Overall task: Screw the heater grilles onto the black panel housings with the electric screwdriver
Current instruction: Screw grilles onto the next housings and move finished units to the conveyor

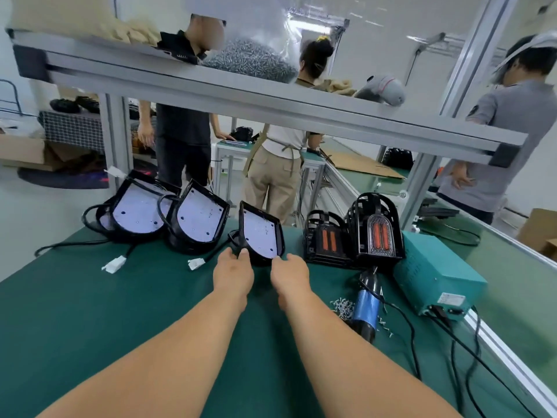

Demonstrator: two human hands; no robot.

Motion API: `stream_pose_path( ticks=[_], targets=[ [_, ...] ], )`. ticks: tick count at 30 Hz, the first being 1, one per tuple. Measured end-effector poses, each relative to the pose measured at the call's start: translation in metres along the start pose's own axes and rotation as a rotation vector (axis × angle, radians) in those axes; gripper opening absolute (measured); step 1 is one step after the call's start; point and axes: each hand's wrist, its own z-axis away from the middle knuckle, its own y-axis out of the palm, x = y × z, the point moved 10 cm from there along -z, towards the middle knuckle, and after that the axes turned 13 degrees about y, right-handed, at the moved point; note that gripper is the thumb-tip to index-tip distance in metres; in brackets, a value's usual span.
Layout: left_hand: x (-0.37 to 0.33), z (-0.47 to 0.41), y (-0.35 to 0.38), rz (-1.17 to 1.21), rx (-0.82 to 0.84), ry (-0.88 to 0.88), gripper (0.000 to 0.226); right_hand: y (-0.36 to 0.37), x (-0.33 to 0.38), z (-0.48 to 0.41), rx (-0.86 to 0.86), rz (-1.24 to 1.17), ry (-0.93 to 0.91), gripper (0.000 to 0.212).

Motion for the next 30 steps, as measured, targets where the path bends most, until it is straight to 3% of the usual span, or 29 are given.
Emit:
stream_pose_path(
  ticks=[5,10,14,15,18,21,23,25,26,30],
  targets=[
    [0.002,-0.017,0.003,0.027,-0.039,-0.017,0.052,0.007,0.000,-0.009,0.014,-0.065,-0.011,0.045],
    [0.001,-0.032,0.013,-0.032,0.001,-0.032,0.054,0.014,-0.006,-0.017,0.037,-0.105,0.025,0.058],
    [0.006,-0.038,0.014,-0.059,0.010,-0.061,0.022,0.013,-0.009,-0.022,0.038,-0.150,0.011,0.059],
    [0.006,-0.038,0.013,-0.036,-0.005,-0.068,0.014,0.013,-0.009,-0.024,0.037,-0.164,0.007,0.059],
    [0.011,-0.037,0.010,0.081,-0.022,-0.097,0.023,0.010,-0.012,-0.026,0.027,-0.221,0.025,0.062],
    [0.015,-0.029,0.013,0.270,0.054,-0.133,0.004,0.010,-0.012,-0.022,0.058,-0.289,0.061,0.065],
    [0.015,-0.019,0.015,0.347,0.140,-0.146,0.009,0.010,-0.011,-0.020,0.108,-0.388,0.079,0.056],
    [0.014,-0.007,0.013,0.343,0.208,-0.131,0.010,0.005,-0.009,-0.019,0.117,-0.475,0.064,0.028],
    [0.014,-0.002,0.011,0.329,0.238,-0.125,0.010,-0.001,-0.008,-0.016,0.087,-0.492,0.049,0.024],
    [0.017,0.020,0.004,0.375,0.329,-0.231,0.041,-0.015,-0.007,-0.006,0.021,-0.574,0.013,0.038]
  ],
)
